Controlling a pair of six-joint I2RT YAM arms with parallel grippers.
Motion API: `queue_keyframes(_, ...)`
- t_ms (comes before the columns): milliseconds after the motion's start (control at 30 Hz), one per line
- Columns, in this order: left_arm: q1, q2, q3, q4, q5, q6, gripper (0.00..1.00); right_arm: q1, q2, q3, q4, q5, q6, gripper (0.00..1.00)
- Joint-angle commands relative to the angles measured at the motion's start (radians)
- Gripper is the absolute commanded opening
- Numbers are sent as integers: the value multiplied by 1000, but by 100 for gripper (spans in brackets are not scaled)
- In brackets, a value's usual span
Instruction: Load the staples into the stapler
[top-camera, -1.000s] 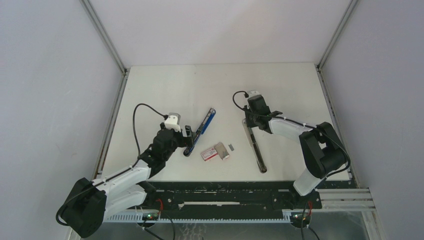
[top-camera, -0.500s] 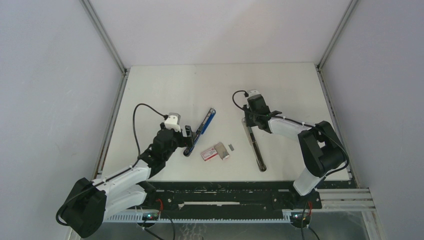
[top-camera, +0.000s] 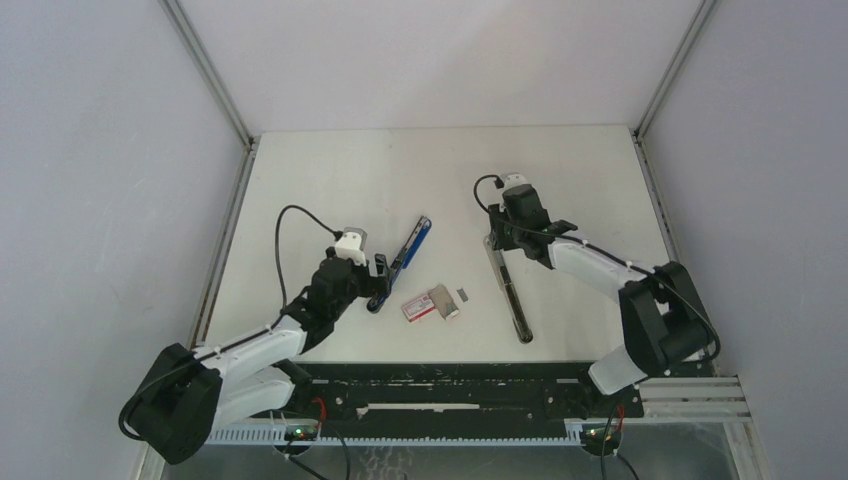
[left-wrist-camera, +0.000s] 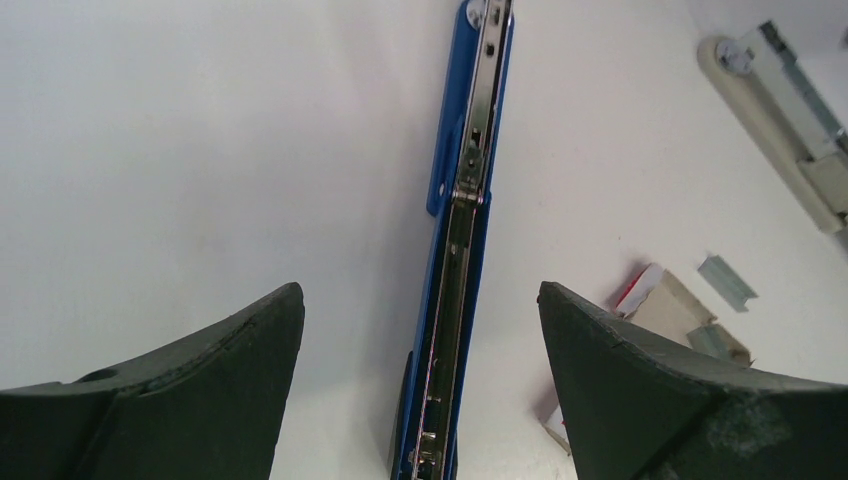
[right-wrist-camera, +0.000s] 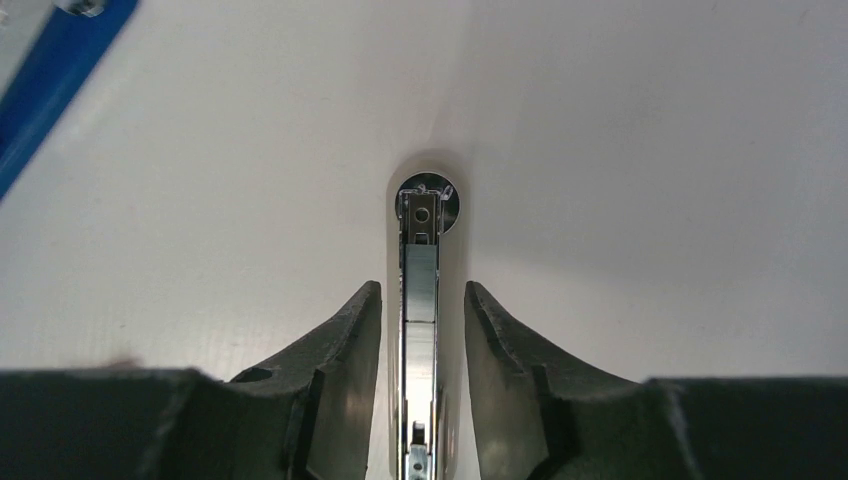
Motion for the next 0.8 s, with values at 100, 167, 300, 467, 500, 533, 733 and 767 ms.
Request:
queue_keyframes(100, -3, 120, 94, 26, 117, -4, 90, 78, -130, 22, -91, -56, 76, 37)
queue_keyframes(167, -3, 145, 106, 20, 133, -4, 91, 129, -120, 15, -99, -56, 97, 37)
queue_keyframes(300, -3, 191, 135, -7, 141, -5, 91, 220, -71, 9, -92, -59, 127, 37)
queue_keyframes(467, -4, 223, 157, -27, 156, -4, 90, 287, -15, 10, -84, -49, 154, 38)
queue_keyframes(500, -4, 228, 160, -30, 158, -5, 90, 299, -7, 9, -85, -47, 161, 38)
queue_keyframes(533, -3, 233, 164, -33, 162, -6, 90, 311, -2, 10, -87, -46, 169, 37)
queue_keyframes(733, -3, 277, 192, -61, 184, -12, 90, 384, 18, 10, -92, -50, 246, 36)
queue_keyframes(767, -4, 285, 198, -65, 186, -13, 90, 394, 23, 9, -91, -49, 262, 36)
